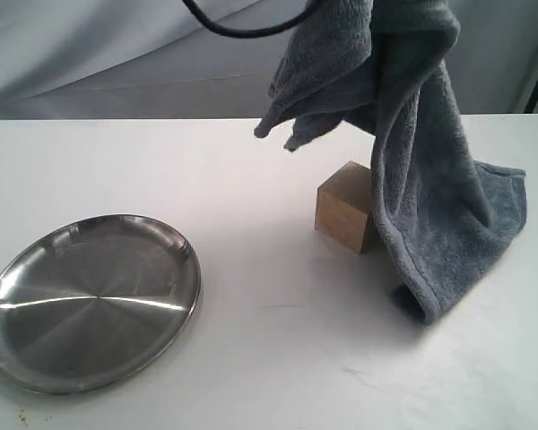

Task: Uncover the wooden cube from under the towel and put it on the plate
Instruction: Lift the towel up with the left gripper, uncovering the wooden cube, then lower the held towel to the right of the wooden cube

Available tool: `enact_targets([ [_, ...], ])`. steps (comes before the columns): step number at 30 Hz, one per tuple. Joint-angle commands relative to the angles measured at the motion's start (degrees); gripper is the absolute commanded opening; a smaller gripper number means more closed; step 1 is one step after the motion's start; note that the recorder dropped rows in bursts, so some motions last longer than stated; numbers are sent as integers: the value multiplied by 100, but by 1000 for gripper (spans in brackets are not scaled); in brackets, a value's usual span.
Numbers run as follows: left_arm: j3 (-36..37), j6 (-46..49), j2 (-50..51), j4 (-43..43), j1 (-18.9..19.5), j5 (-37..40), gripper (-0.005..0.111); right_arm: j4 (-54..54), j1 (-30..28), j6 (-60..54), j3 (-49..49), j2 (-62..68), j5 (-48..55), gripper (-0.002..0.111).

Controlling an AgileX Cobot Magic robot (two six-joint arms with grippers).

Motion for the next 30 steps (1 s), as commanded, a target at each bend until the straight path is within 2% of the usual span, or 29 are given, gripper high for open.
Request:
enact_targets([
  [1,0,231,-158,-624,-25,-298,0,15,23,-3,19,-38,-38,0],
  [5,0,1425,-102,-2189,-68,-166,0,15,23,-3,19,-38,-38,0],
  [8,0,2287,-75,-2860,-217,68,0,15,23,-3,19,-38,-38,0],
  [12,0,2745,-75,-2722,-546,812,0,15,23,-3,19,-38,-38,0],
  [15,0,3065,-75,-2272,-762,1840,0,15,23,-3,19,-38,-38,0],
  [18,39,3075,-75,-2058,-920,2771,0,15,23,-3,19,-38,-38,0],
  [21,211,3075,-75,-2131,-992,3369,0,15,23,-3,19,-38,-38,0],
  [30,1395,2789,-75,-2235,-1007,3533,0,15,23,-3,19,-38,-38,0],
])
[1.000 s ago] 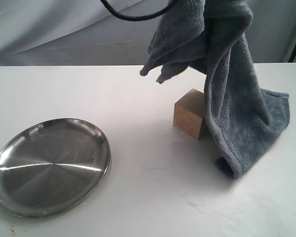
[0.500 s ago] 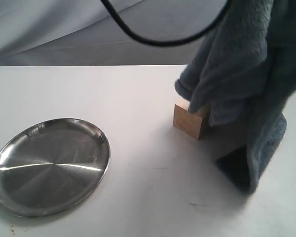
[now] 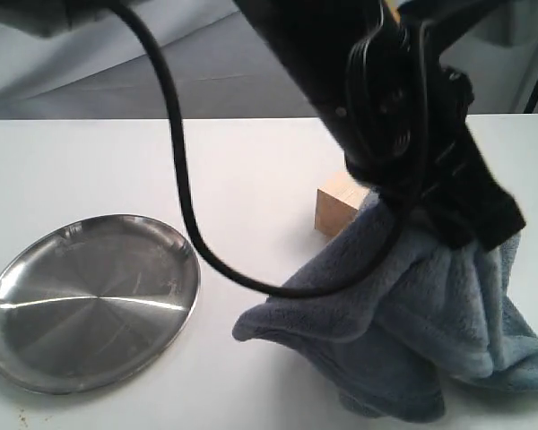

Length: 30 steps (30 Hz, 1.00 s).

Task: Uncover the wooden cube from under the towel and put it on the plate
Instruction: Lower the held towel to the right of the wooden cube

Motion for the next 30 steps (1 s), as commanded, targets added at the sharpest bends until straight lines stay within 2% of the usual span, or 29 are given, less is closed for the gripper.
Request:
enact_targets([
  [1,650,-137,7,-40,-42,4,0,15,23,-3,19,-38,-38,0],
  [6,1427,-445,7,-86,-42,4,0,15,23,-3,19,-38,-38,0],
  [10,2104,-290,7,-678,-100,4,0,15,23,-3,19,-38,-38,0],
  [17,2823,-251,7,-719,-491,4,0,15,23,-3,19,-38,-38,0],
  [20,3018,-883,7,-450,-490,4,0,15,23,-3,19,-38,-38,0],
  [24,3054,-1811,7,488,-490,4,0,15,23,-3,19,-38,-38,0],
  [27,3054,-2157,7,889,-490,4,0,15,23,-3,19,-38,-38,0],
  [30,3054,-2224,7,1057,-490,4,6,15,23,-3,19,-38,-38,0],
])
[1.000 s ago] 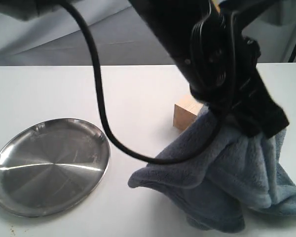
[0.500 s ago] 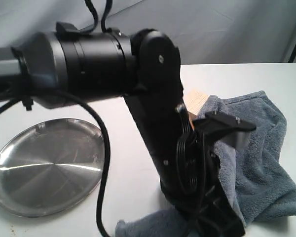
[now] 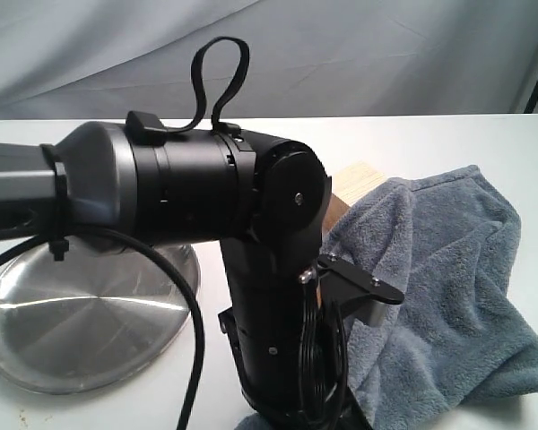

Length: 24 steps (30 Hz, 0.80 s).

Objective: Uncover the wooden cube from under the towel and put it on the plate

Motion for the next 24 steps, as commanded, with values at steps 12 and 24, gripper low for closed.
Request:
enact_targets([
  [12,25,-945,-8,1446,-31,-992,73,15,23,-3,19,-38,-38,0],
  [24,-803,-2130,2,3256,-31,-2151,74,15,23,-3,19,-38,-38,0],
])
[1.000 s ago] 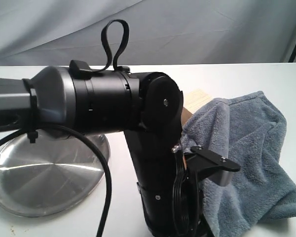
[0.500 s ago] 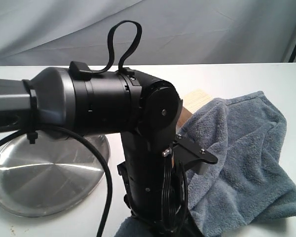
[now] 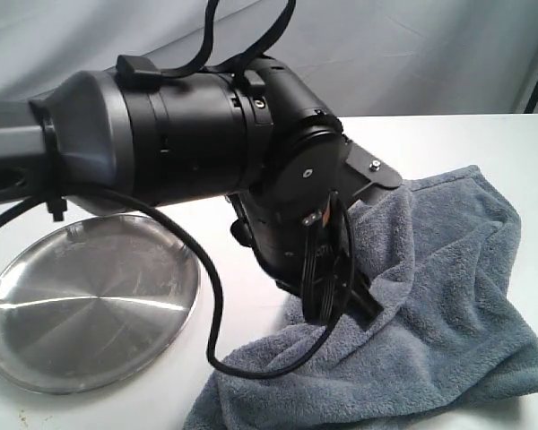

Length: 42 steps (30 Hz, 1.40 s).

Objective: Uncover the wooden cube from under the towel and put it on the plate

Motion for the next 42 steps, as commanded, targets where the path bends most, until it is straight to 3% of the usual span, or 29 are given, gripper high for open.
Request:
enact_targets([
  [1,-44,-317,12,177,-21,-1075,74,15,23,-3,19,-38,-38,0],
  [5,-44,-428,170,335,44,-1794,74,15,23,-3,19,-38,-38,0],
  [12,-44,-667,481,812,216,-2306,74,15,23,-3,19,-38,-38,0],
  [26,-44,-1037,1283,856,365,-2970,74,15,23,-3,19,-38,-38,0],
  [34,-44,-1049,1593,856,435,-2957,73,15,23,-3,19,-38,-38,0],
  [38,-44,-1049,1679,856,435,-2970,68,15,23,-3,19,-38,-38,0],
  [42,-44,-1049,1679,856,435,-2970,54,15,23,-3,19,-38,-38,0],
])
